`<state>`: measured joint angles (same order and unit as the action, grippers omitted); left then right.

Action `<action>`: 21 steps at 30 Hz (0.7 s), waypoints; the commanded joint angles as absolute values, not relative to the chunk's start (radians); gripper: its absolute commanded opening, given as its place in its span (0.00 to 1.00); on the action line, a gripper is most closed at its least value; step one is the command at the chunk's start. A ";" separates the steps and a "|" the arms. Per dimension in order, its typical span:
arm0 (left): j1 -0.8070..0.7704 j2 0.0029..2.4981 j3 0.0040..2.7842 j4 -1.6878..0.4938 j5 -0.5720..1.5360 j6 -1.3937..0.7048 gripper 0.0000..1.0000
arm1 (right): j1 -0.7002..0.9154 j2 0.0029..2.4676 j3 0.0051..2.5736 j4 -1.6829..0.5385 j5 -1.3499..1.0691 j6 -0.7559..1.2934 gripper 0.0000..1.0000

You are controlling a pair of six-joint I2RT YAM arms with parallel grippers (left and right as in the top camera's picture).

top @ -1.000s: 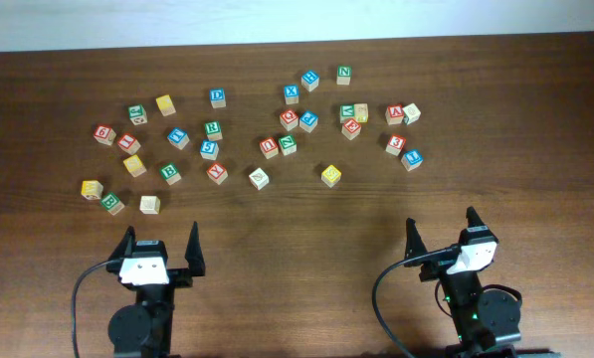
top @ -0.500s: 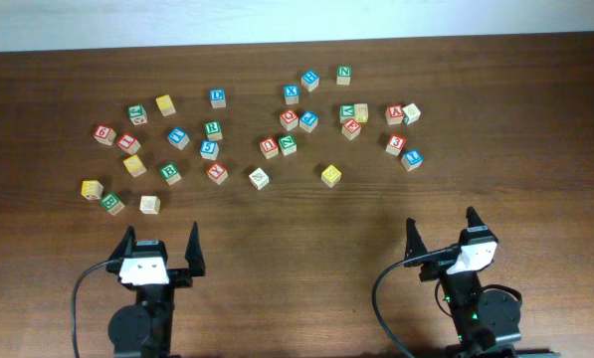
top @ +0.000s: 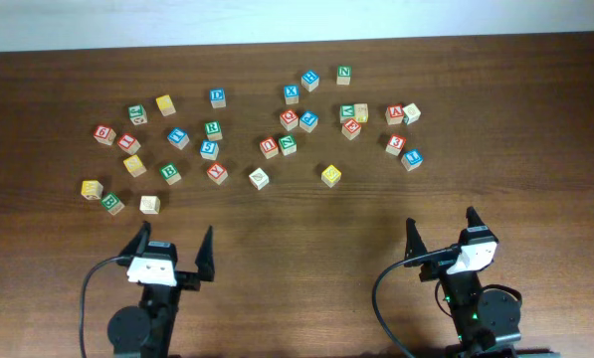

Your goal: Spell out RSS

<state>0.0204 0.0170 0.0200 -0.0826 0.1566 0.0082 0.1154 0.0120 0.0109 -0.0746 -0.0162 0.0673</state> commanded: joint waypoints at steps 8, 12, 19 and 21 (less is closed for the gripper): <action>0.027 0.635 0.614 -0.418 0.097 0.137 0.99 | 0.111 0.004 0.006 -0.080 -0.006 0.060 0.98; 0.026 0.989 0.889 -0.563 0.096 0.136 0.99 | 0.111 0.004 0.006 -0.080 -0.006 0.060 0.98; -0.043 1.565 1.378 -0.705 0.059 0.091 0.99 | 0.111 0.004 0.006 -0.080 -0.006 0.060 0.98; -0.055 1.648 1.416 -0.654 0.110 0.091 0.99 | 0.111 0.004 0.006 -0.080 -0.006 0.060 0.98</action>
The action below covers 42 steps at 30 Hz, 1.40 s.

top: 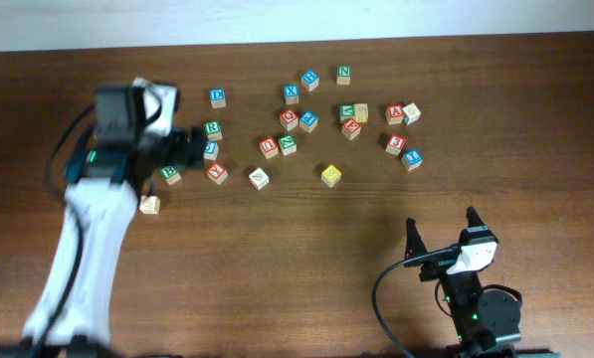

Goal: Spell out RSS
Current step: 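Reach the left gripper to the green R block and grasp it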

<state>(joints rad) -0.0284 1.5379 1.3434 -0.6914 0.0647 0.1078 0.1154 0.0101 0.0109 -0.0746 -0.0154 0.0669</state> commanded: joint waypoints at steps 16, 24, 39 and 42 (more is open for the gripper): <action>-0.105 2.119 1.700 -0.642 -0.080 -0.187 0.99 | 0.111 0.004 0.006 -0.080 -0.006 0.060 0.98; -0.149 2.339 1.921 -0.753 -0.114 -0.247 0.93 | 0.111 0.004 0.006 -0.080 -0.006 0.060 0.98; -0.131 2.406 1.920 -0.776 -0.125 -0.329 0.57 | 0.111 0.004 0.006 -0.080 -0.006 0.060 0.98; -0.130 2.406 1.920 -0.788 -0.125 -0.329 0.53 | 0.111 0.004 0.006 -0.080 -0.006 0.060 0.98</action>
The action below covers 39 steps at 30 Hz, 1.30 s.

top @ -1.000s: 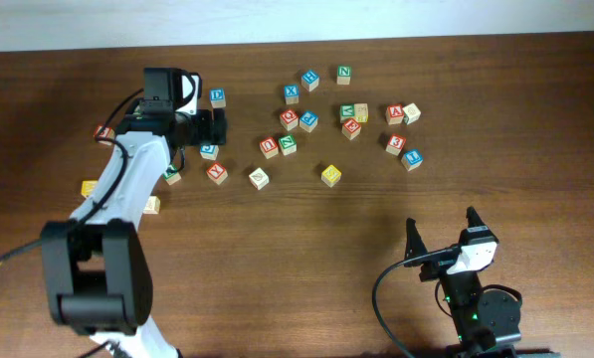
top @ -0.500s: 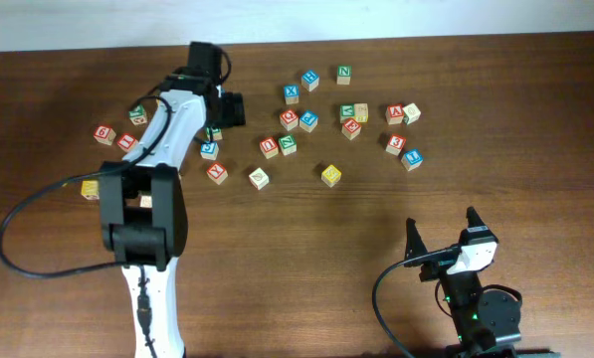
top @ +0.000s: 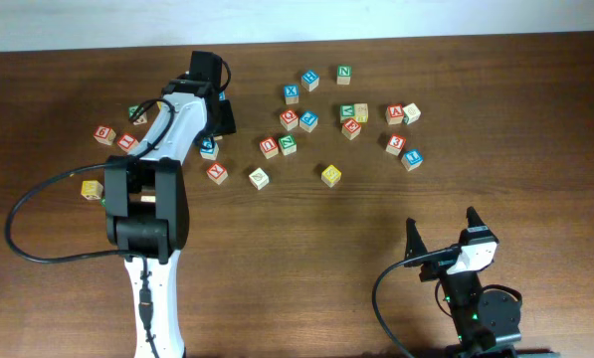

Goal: Spell out RSS
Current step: 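Reach the left gripper to the green R block and grasp it, then carry the R block forward and set it down in open space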

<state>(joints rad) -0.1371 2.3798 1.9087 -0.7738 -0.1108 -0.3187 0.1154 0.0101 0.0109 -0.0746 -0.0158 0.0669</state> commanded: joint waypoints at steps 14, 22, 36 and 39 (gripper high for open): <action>-0.130 2.405 1.921 -0.803 -0.140 -0.329 0.22 | 0.111 0.004 0.006 -0.080 -0.006 0.060 0.98; -0.131 2.405 2.044 -0.920 -0.163 -0.329 0.08 | 0.111 0.004 0.006 -0.080 -0.006 0.060 0.98; -0.263 2.109 2.293 -1.355 -0.219 -0.292 0.00 | 0.111 0.004 0.006 -0.080 -0.006 0.060 0.98; -0.351 2.047 2.228 -1.388 -0.257 -0.303 0.00 | 0.111 0.004 0.006 -0.080 -0.006 0.060 0.98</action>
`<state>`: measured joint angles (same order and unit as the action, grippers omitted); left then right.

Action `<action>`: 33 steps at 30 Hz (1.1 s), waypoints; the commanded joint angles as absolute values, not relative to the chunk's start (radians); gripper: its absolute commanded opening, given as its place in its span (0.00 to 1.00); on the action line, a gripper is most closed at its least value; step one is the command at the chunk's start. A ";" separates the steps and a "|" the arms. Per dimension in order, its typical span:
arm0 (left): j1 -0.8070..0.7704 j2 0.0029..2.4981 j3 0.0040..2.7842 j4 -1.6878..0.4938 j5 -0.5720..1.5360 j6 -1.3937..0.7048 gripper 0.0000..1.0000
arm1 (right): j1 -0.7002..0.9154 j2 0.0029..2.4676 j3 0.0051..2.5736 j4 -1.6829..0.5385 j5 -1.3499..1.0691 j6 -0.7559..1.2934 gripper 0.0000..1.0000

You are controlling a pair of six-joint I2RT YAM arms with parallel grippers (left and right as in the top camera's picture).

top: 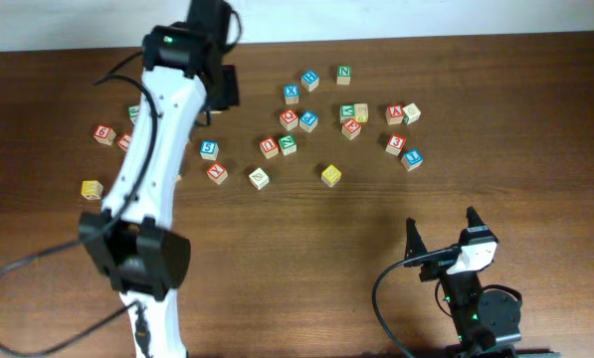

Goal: Spell out RSS
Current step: 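Carry the R block forward and set it down in open space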

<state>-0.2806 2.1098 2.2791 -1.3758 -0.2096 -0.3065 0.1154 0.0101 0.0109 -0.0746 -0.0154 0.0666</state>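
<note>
Several wooden letter blocks lie scattered across the far half of the table, among them a red block [268,147], a blue block [209,149] and a yellow block [331,175]. Their letters are too small to read. My left arm reaches far across the left cluster, and its gripper [224,96] hangs over the back of that cluster. From above its fingers read only as a dark shape. Whether it holds a block is hidden. My right gripper [441,231] rests open near the front right, with nothing in it.
The left arm's white link [152,149] covers part of the left blocks. A yellow block [92,188] and a red block [102,133] lie at the far left. The table's back edge [396,38] runs just behind the blocks. Bare wood [306,259] lies in front.
The left arm has stretched farther and stands higher toward the camera. Its gripper has shifted slightly toward the back edge. More of the left cluster is covered. The right arm has not moved.
Both grippers first rested open at the front of the table. Then the left arm was over the left cluster. After that its gripper stood over the blocks at the back of that cluster, and now it is slightly farther back. The right arm stayed still.
</note>
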 commanded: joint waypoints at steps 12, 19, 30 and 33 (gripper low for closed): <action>-0.505 1.392 1.164 -0.911 -0.204 -0.408 0.00 | 0.111 0.004 0.006 -0.080 -0.006 0.060 0.98; -0.506 1.431 0.915 -0.643 -0.101 -0.546 0.00 | 0.111 0.004 0.006 -0.080 -0.006 0.060 0.98; -0.511 1.757 1.032 -0.576 -0.101 -0.527 0.00 | 0.111 0.004 0.006 -0.080 -0.006 0.060 0.98; -0.519 1.775 1.032 -0.529 -0.143 -0.520 0.00 | 0.111 0.004 0.006 -0.080 -0.006 0.060 0.98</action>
<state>-0.5106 1.7561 1.0100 -0.5571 -0.1085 -0.5430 0.1154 0.0109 0.0109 -0.0750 -0.0154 0.0673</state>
